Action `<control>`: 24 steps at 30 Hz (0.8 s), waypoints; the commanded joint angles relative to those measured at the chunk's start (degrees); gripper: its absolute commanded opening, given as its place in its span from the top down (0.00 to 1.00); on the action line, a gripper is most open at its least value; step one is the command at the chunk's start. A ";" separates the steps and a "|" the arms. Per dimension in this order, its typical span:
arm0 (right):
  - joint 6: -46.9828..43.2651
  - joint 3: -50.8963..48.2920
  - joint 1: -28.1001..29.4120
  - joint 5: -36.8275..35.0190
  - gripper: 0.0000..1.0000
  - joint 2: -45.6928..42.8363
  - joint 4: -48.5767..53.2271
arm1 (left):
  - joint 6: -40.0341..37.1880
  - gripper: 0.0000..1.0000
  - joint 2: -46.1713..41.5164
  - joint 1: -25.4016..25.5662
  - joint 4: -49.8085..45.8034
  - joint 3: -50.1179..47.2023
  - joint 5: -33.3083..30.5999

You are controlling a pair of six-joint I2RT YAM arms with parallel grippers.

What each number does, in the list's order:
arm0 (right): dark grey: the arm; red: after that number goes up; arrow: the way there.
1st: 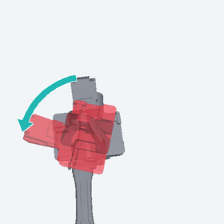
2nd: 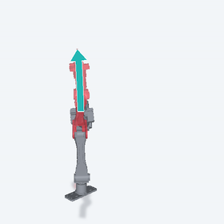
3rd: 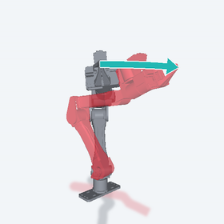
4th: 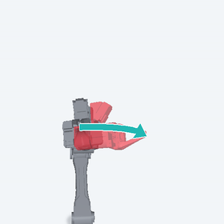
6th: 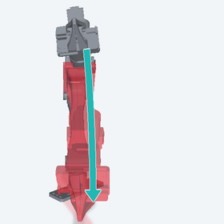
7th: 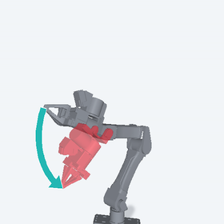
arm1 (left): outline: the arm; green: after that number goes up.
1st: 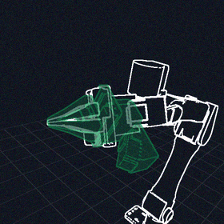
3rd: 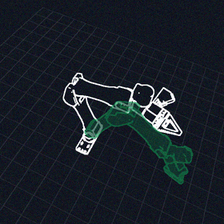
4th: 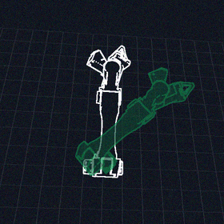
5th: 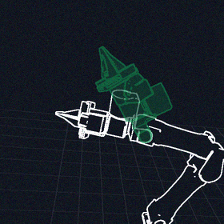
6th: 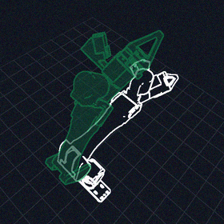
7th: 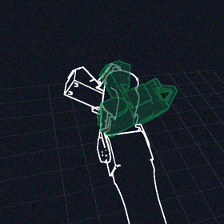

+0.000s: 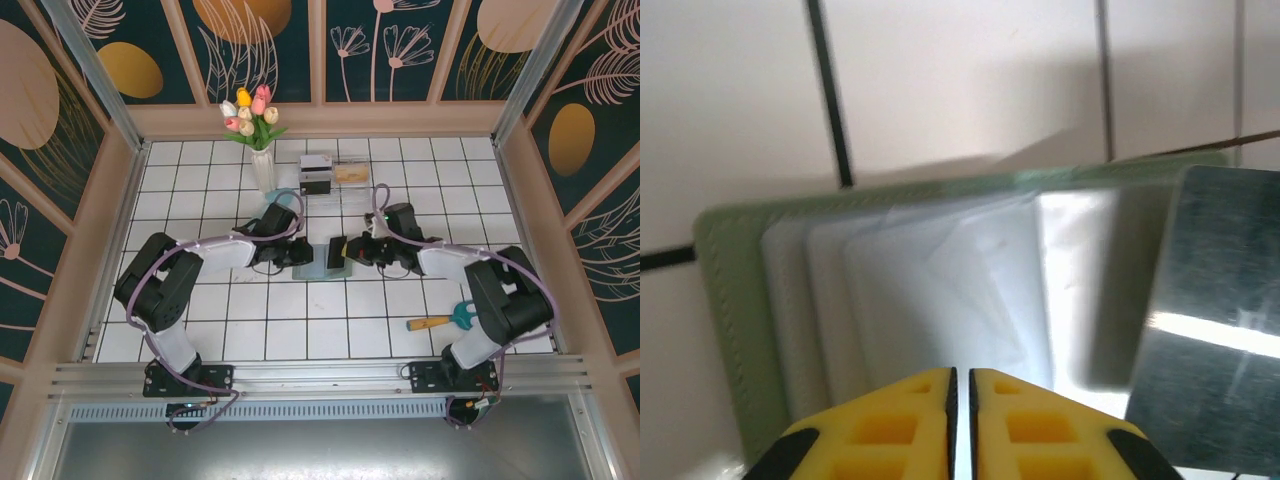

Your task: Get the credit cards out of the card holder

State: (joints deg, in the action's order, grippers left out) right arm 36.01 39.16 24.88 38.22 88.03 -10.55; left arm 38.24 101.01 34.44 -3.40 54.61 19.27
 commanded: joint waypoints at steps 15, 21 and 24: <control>-4.30 10.28 -3.16 9.65 1.00 -8.01 -7.96 | 3.01 0.20 -17.63 -9.25 4.97 5.78 9.32; -1.19 14.71 -3.16 15.23 1.00 -5.40 -12.36 | 5.46 0.11 -19.55 -10.27 14.89 5.58 20.00; -0.64 15.87 -3.07 17.16 1.00 -4.66 -13.50 | 7.09 0.13 -18.44 -10.35 18.67 6.90 23.06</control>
State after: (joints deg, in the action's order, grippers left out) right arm 34.20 52.93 22.06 50.89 82.52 -19.97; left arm 43.18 82.74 24.62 8.49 60.38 36.18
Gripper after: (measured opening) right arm 0.067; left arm 0.877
